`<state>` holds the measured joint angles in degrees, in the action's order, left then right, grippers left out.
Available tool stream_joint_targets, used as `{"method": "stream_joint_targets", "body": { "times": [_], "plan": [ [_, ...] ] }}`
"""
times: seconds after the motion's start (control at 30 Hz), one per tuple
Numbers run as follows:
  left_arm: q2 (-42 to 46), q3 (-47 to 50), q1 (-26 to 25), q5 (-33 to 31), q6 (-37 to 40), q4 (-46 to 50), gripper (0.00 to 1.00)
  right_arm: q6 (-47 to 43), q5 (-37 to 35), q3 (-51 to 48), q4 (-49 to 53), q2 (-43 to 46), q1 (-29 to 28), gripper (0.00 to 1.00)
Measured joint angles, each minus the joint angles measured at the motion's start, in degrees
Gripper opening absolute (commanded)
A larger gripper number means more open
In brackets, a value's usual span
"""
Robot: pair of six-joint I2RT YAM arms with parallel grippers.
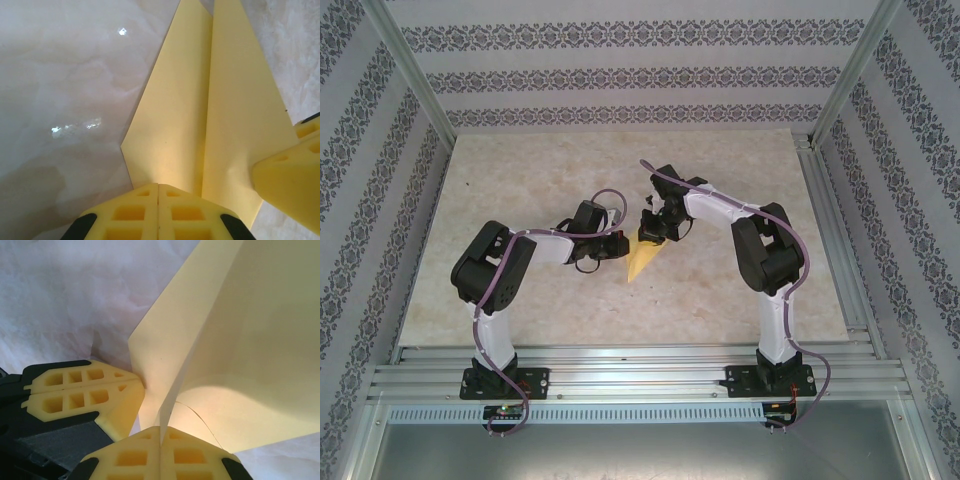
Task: Fold a paper plane with a square sheet of paper (fold left side to right side)
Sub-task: Fourth fold the wing at the center of the table.
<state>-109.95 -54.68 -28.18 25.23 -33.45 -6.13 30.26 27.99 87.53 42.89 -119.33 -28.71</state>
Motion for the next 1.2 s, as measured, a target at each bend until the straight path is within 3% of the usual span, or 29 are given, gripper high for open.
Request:
{"method": "stream_joint_targets", "body": {
  "times": [1.2],
  "plan": [
    [-0.2,-0.5,-0.4,-0.9,1.5,0.3,0.05,-3.4,-3.4,-2.5,2.8,0.0,0.7,0.00]
  ]
}}
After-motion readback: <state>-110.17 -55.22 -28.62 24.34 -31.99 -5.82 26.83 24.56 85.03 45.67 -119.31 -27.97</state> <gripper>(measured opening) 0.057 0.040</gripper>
